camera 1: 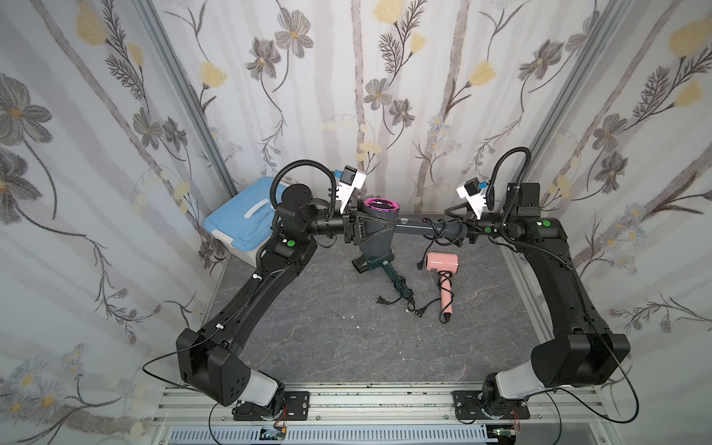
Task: Wrap the cord around the hair dryer
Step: Wrap the power cord around the hair dryer.
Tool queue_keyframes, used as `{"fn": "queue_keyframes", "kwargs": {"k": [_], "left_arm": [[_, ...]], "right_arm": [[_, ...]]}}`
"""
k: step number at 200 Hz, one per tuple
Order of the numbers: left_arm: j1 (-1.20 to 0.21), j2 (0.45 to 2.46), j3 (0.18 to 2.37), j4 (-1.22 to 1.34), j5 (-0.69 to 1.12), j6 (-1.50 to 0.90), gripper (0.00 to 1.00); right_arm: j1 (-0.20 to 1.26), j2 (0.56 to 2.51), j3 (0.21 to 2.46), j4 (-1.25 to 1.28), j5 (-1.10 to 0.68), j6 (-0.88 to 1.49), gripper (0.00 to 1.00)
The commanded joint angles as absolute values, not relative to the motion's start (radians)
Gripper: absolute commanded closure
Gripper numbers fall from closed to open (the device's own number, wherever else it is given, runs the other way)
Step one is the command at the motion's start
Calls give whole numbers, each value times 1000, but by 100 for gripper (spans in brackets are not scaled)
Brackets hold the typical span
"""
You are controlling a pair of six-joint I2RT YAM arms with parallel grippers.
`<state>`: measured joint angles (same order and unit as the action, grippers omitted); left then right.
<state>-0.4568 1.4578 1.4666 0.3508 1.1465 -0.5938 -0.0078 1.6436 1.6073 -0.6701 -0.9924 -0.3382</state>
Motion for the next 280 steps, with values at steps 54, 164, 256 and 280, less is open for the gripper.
{"fn": "queue_keyframes", "kwargs": {"k": [54,164,256,280], "left_arm": [[-446,1455,1489,494,1092,-669,100],[-446,1433,1507,546,1034,-735,100],[-442,1436,1549,569,998,-755,100],[-437,1437,1558,572,990,-759,100]], "right_arm": [[-26,1499,1327,-375,-960,-279,0],[22,1432,1005,-19,-903,-154,3],[-8,1518,1018,63,-722,-124,23],[-10,1503,1000,63,-725,-127,44]]}}
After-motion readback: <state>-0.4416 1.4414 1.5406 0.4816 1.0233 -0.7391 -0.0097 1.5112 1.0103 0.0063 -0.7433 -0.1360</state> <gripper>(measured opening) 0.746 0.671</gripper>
